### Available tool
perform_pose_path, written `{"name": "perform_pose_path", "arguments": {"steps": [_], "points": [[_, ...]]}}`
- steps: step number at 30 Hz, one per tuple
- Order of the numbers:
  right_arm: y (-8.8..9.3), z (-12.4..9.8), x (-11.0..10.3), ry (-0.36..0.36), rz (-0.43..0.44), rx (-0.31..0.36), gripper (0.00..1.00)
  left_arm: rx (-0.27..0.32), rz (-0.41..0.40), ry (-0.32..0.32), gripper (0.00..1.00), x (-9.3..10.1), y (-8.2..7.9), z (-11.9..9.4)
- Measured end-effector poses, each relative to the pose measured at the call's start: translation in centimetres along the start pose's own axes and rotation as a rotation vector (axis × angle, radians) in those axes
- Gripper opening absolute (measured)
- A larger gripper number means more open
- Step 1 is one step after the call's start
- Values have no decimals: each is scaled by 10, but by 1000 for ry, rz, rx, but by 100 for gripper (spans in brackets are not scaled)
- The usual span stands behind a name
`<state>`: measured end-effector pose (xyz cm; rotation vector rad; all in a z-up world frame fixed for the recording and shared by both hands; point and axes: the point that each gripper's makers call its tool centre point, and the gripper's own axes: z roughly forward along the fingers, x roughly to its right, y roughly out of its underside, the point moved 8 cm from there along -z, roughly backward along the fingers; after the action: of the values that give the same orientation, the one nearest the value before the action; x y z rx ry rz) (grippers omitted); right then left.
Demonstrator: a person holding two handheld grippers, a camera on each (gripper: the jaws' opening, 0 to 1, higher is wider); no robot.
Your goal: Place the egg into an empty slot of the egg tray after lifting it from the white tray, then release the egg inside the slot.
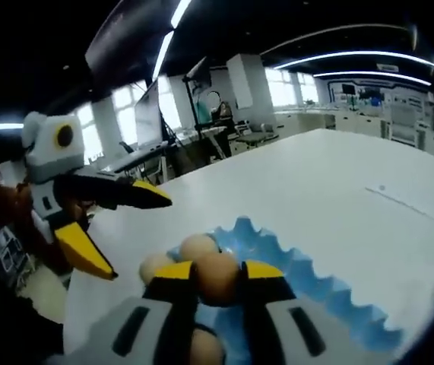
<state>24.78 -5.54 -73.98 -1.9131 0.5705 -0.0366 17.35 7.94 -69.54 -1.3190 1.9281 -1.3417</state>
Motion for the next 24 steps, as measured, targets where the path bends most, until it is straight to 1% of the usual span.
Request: {"name": "perform_pose_path", "arguments": {"steps": [1, 2, 4, 10, 12, 13, 14, 17, 19, 24], "points": [[0, -3, 2, 7, 5, 14, 22, -1, 3, -1, 65, 0, 0, 0], [0, -3, 1, 5, 4, 17, 22, -6, 18, -6, 65, -1, 0, 0], [1, -3, 0, 4, 3, 20, 22, -6, 19, -3, 64, 0, 0, 0], [1, -4, -1, 7, -7, 17, 23, -3, 17, -1, 64, 2, 0, 0], [3, -7, -2, 13, -28, 15, 23, -3, 20, -1, 64, 3, -1, 0], [3, -11, -3, 23, -48, 29, 23, -1, 21, -1, 64, 3, -1, -1], [2, -16, -3, 25, -49, 48, 23, 0, 20, -2, 64, 3, -1, -1], [1, -34, -3, 49, -23, 92, 23, 1, 17, -5, 64, 2, -1, -1], [2, -45, 1, 84, -6, 118, 23, 1, 19, -5, 64, 2, -1, 0], [8, -70, 12, 146, 37, 130, 22, 0, 21, 0, 64, 3, -2, 1]]}}
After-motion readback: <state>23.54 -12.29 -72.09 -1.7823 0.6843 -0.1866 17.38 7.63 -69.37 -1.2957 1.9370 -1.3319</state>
